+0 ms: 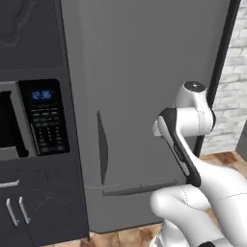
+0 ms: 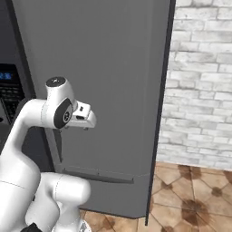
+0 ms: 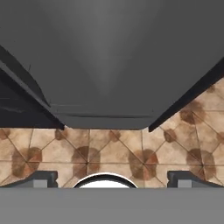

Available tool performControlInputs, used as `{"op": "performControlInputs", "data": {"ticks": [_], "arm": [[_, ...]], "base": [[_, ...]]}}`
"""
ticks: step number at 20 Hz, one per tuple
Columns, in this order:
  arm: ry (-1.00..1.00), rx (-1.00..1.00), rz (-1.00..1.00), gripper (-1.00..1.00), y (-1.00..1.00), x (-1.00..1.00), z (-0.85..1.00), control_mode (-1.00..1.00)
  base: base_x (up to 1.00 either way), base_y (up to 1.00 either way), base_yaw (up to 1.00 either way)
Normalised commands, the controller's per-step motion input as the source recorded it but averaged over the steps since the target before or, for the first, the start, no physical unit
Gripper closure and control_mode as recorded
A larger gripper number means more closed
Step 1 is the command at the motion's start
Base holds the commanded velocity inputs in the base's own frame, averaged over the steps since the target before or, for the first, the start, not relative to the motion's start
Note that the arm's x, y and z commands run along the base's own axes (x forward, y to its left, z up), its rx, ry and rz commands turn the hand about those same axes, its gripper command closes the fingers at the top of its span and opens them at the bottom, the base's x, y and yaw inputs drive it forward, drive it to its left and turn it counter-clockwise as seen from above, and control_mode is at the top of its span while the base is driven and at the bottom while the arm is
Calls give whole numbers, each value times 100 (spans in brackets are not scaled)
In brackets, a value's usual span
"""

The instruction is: Retrieve the butter from the fridge and place it on a plate on the dining table. Then retrieve the butter knife by the fridge and place it near the plate.

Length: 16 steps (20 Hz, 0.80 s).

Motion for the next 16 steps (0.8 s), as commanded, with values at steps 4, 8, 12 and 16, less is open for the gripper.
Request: {"op": "performControlInputs", "data": {"ticks": [4,8,12,16], "arm": [[0,0,0,-100,0,0,0,100],[0,0,0,-100,0,0,0,100],[0,0,0,-100,0,0,0,100],[0,0,0,-100,0,0,0,100]], "base": [[-26,100,0],[-11,96,0],[0,92,0],[0,65,0]]}}
